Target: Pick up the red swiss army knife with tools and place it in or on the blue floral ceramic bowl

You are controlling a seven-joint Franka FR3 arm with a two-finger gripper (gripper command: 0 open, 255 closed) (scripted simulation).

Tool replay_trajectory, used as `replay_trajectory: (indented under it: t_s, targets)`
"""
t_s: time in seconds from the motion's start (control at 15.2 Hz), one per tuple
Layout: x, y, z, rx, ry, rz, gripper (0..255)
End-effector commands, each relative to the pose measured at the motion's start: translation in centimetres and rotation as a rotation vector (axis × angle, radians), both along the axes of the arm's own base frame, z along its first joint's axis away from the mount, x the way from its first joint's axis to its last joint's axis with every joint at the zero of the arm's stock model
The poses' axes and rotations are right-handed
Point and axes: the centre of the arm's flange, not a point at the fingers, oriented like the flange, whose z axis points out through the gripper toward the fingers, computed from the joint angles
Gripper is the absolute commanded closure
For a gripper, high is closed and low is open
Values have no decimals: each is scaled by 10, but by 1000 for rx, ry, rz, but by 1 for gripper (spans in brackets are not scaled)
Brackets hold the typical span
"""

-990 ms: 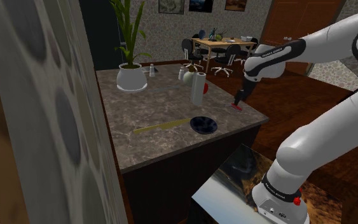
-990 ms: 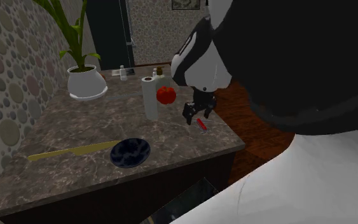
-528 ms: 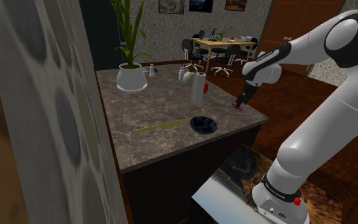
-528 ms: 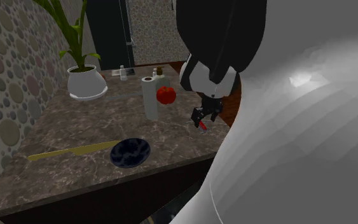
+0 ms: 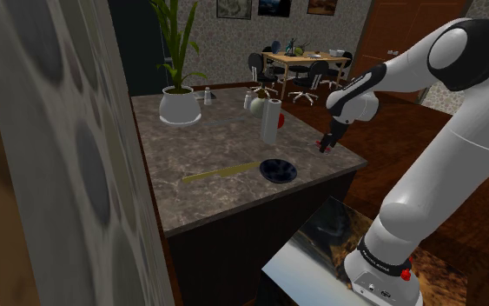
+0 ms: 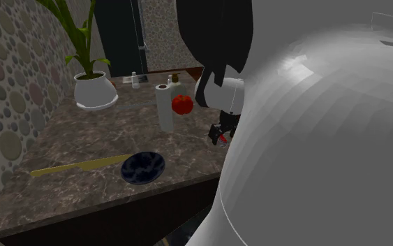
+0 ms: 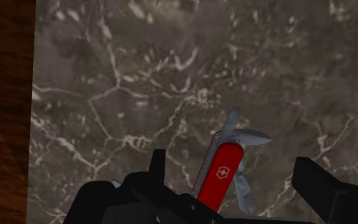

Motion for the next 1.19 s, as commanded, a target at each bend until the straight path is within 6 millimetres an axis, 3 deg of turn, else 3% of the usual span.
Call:
replay_trajectory:
  t_s: [0.0,0.2,0.26,0.86,1.12]
  targets:
    - [0,0,0,0,0,0,0]
    - [0,0,0,0,0,0,0]
    - [0,0,0,0,0,0,255]
    - [0,0,0,0,0,0,255]
    - [0,0,21,0,0,0,255]
